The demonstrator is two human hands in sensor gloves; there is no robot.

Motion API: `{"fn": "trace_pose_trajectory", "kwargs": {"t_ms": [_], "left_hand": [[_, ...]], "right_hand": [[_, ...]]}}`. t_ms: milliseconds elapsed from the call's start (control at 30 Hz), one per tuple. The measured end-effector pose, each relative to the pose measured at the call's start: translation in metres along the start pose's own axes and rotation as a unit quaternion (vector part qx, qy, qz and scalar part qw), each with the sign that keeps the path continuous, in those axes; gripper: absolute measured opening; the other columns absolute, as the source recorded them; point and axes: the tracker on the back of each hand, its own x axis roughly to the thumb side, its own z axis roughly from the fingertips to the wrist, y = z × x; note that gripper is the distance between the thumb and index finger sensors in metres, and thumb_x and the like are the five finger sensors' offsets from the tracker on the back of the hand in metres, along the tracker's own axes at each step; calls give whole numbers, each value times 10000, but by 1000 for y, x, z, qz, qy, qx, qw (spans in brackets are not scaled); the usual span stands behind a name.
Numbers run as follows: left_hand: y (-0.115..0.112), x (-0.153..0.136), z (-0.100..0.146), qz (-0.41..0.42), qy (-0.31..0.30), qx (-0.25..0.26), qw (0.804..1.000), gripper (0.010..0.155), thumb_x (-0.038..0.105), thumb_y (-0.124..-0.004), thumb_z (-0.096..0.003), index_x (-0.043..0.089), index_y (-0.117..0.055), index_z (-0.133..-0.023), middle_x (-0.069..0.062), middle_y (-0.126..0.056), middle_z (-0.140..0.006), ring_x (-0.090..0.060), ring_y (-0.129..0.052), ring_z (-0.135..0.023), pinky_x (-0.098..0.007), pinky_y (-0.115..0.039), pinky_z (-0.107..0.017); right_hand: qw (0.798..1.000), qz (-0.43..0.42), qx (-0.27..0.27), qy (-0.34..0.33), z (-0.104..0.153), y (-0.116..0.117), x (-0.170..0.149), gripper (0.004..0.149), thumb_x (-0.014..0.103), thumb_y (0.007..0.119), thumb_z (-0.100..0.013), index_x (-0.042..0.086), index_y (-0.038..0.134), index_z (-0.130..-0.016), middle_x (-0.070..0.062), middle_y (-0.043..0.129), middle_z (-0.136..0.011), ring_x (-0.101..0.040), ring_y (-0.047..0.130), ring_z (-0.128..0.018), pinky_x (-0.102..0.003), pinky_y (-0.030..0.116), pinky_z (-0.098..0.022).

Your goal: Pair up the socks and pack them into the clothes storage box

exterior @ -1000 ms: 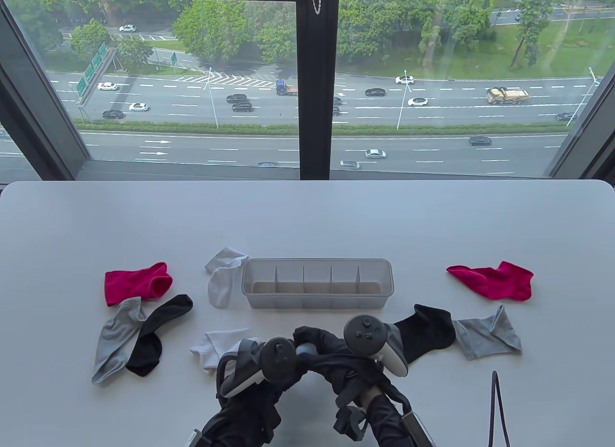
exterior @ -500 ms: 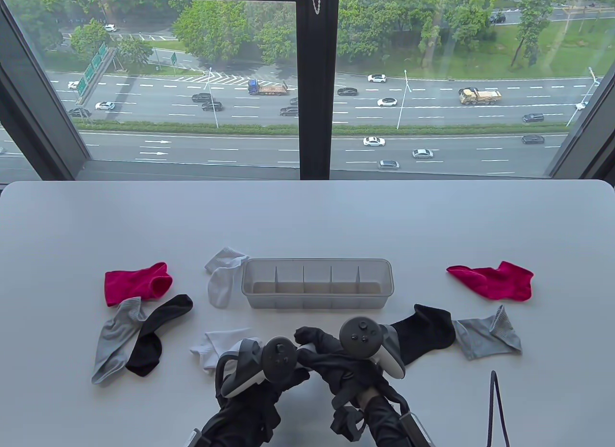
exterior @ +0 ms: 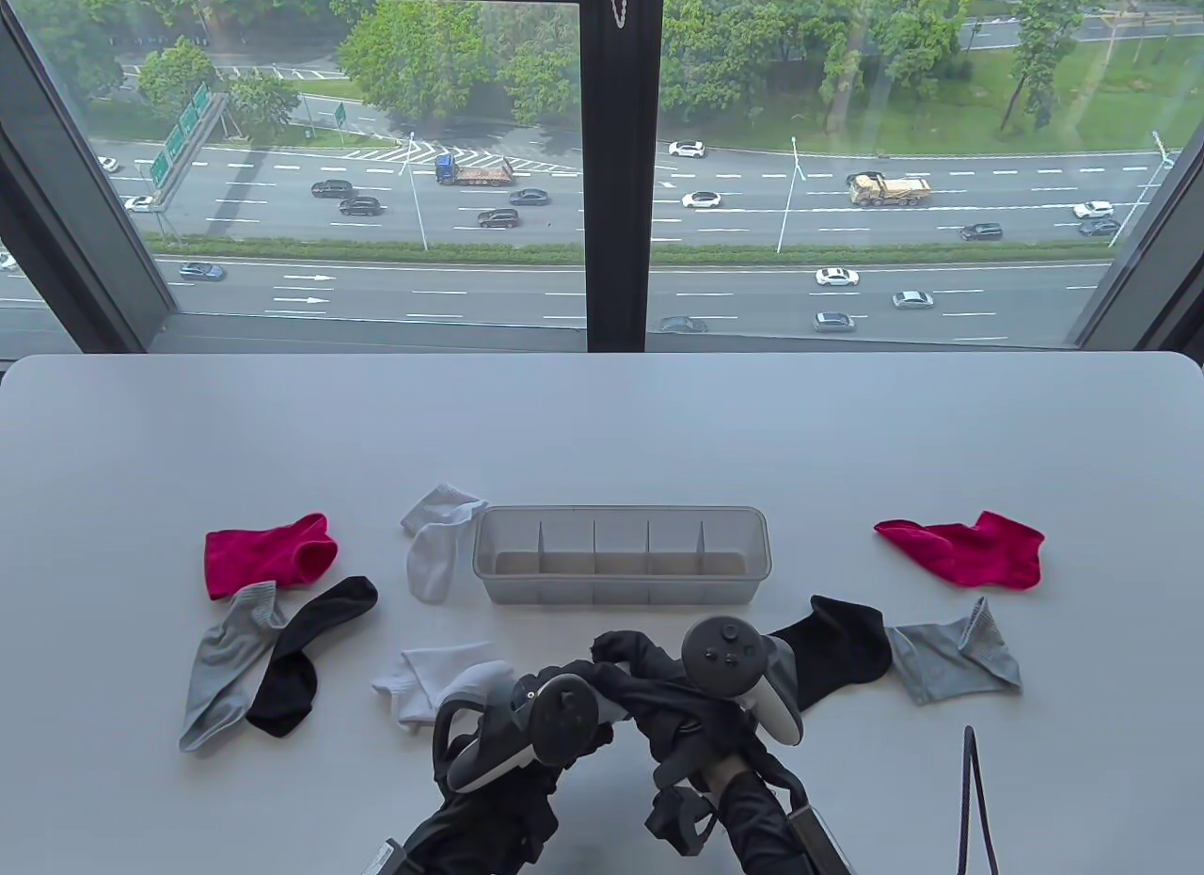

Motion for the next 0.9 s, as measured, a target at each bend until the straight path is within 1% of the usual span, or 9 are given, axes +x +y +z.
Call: {"fn": "trace_pose_trajectory", "kwargs": {"t_ms": [100, 167, 200, 267, 433, 567, 667, 800, 900], "left_hand": [[2, -9, 0, 28, 15, -4, 999, 645, 493, -741, -470, 37, -678, -921, -114, -916, -590, -253, -991, -394, -528, -839, -409], [1, -13, 0, 56, 7, -2, 998, 676, 497, -728, -478, 48, -618, -971, -137, -905, -685, -318, -993, -526, -569, -809, -492], [1, -13, 0, 67, 0, -6, 998, 736, 488, -709, -493, 60, -486, -1049, -188, -825, -880, -405, -927, -728, -616, -737, -595], [5, -11, 0, 68, -8, 18, 998, 739, 416, -713, -516, 123, -379, -1106, -226, -540, -1107, -477, -652, -985, -669, -549, -721], [16, -11, 1, 84, -2, 69, 994, 592, 348, -703, -533, 107, -595, -1064, -203, -805, -949, -392, -909, -794, -583, -741, -647], [19, -32, 4, 231, 23, 115, 966, 628, 347, -702, -541, 79, -506, -1074, -185, -890, -871, -365, -1003, -712, -547, -831, -581], [16, -31, 5, 341, 11, 105, 934, 584, 273, -741, -540, 72, -525, -1044, -243, -858, -907, -441, -963, -768, -592, -792, -610], [15, -27, 4, 321, -5, 79, 944, 523, 269, -701, -563, 39, -641, -1029, -276, -793, -984, -475, -887, -842, -626, -721, -649], [18, -26, 5, 295, 18, 92, 951, 466, 234, -680, -565, 41, -719, -987, -250, -868, -914, -435, -940, -779, -611, -748, -629]], "right_hand": [[994, -36, 105, -18, -2, 3, -1, 739, 361, 780, -562, 268, 317, -1130, -232, 501, -1132, -472, 608, -976, -665, 491, -723], [1000, 5, 22, -15, 0, -1, 2, 676, 338, 792, -548, 238, 435, -1113, -211, 702, -1017, -371, 794, -869, -618, 581, -713], [1000, 21, 4, -6, 1, -1, 4, 655, 354, 786, -546, 215, 468, -1102, -185, 769, -958, -332, 849, -809, -600, 604, -710], [999, 37, -20, 0, 3, -2, 4, 647, 388, 748, -569, 162, 451, -1098, -168, 813, -893, -294, 888, -740, -579, 638, -694], [994, 18, -107, -7, 9, -7, 6, 779, 479, 755, -536, 112, 384, -1115, -111, 890, -788, -210, 945, -635, -520, 693, -688], [991, -115, -53, -35, 8, -1, 10, 842, 403, 756, -574, 135, 187, -1133, -175, 669, -1001, -317, 756, -876, -593, 545, -749], [996, -79, -49, -17, 5, 6, 8, 736, 506, 628, -598, 112, 320, -1138, -197, 611, -1047, -369, 702, -914, -596, 563, -730], [994, -82, -68, 1, 5, 3, 2, 619, 413, 639, -619, 81, 415, -1091, -241, 659, -1026, -392, 786, -872, -571, 645, -696], [996, -64, -59, 1, 4, 1, 2, 605, 377, 626, -614, 68, 416, -1092, -225, 702, -1002, -360, 835, -840, -551, 691, -674]]}}
